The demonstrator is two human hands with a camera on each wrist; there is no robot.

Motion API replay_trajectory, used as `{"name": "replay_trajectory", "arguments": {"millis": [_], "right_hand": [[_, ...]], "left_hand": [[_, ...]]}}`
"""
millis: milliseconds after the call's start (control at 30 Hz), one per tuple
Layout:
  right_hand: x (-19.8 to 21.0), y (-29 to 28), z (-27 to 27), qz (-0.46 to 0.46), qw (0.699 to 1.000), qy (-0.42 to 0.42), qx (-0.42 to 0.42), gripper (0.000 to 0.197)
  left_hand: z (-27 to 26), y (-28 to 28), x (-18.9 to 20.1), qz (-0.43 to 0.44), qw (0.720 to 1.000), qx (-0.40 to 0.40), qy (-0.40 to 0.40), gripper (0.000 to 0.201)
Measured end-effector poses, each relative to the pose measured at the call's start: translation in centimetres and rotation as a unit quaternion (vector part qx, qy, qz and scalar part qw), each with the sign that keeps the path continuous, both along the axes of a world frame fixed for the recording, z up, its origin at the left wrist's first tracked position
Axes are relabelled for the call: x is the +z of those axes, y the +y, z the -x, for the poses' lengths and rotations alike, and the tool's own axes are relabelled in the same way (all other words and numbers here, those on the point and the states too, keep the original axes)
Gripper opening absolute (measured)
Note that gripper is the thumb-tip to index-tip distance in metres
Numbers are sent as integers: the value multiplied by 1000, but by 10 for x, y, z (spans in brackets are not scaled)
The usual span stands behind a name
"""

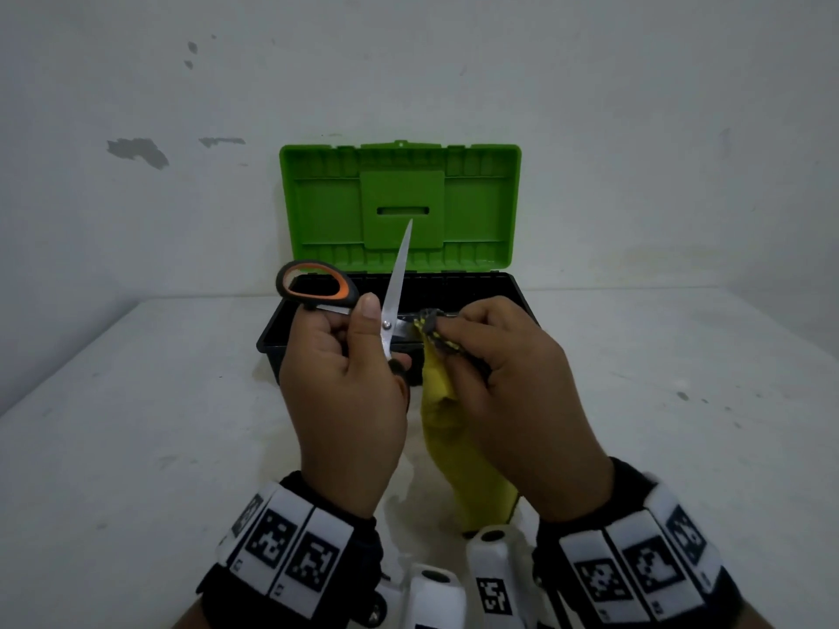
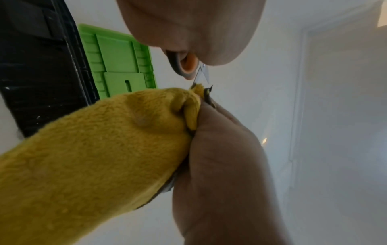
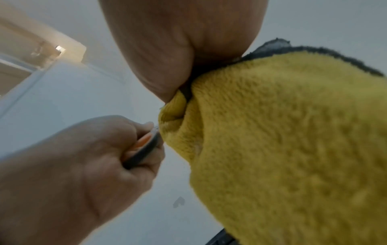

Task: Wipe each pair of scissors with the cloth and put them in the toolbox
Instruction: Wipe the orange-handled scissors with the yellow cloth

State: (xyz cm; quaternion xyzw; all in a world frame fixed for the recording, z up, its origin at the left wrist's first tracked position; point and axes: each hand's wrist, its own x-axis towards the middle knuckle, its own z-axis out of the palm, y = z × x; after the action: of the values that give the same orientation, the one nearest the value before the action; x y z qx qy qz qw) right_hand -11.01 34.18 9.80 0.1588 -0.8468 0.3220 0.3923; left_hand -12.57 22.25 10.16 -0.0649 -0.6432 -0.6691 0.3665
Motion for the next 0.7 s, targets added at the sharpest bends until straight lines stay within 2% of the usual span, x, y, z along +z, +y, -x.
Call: {"name": "replay_trajectory", "arguments": {"millis": [267, 433, 567, 700], "right_hand": [[-22, 26, 3, -23, 999, -24, -35, 20], [-15, 34, 0, -9, 996, 14, -85, 19], [-8, 8, -5, -97, 994, 40, -33, 15], [-15, 0, 0, -166, 985, 30, -31, 22]], "left_hand": [[1, -3, -10, -64, 996, -25, -59, 20], [4, 2, -16, -131, 982, -36, -131, 25], [3, 9, -18, -160, 973, -60, -158, 31], [1, 11, -13, -185, 965, -81, -166, 34]]}}
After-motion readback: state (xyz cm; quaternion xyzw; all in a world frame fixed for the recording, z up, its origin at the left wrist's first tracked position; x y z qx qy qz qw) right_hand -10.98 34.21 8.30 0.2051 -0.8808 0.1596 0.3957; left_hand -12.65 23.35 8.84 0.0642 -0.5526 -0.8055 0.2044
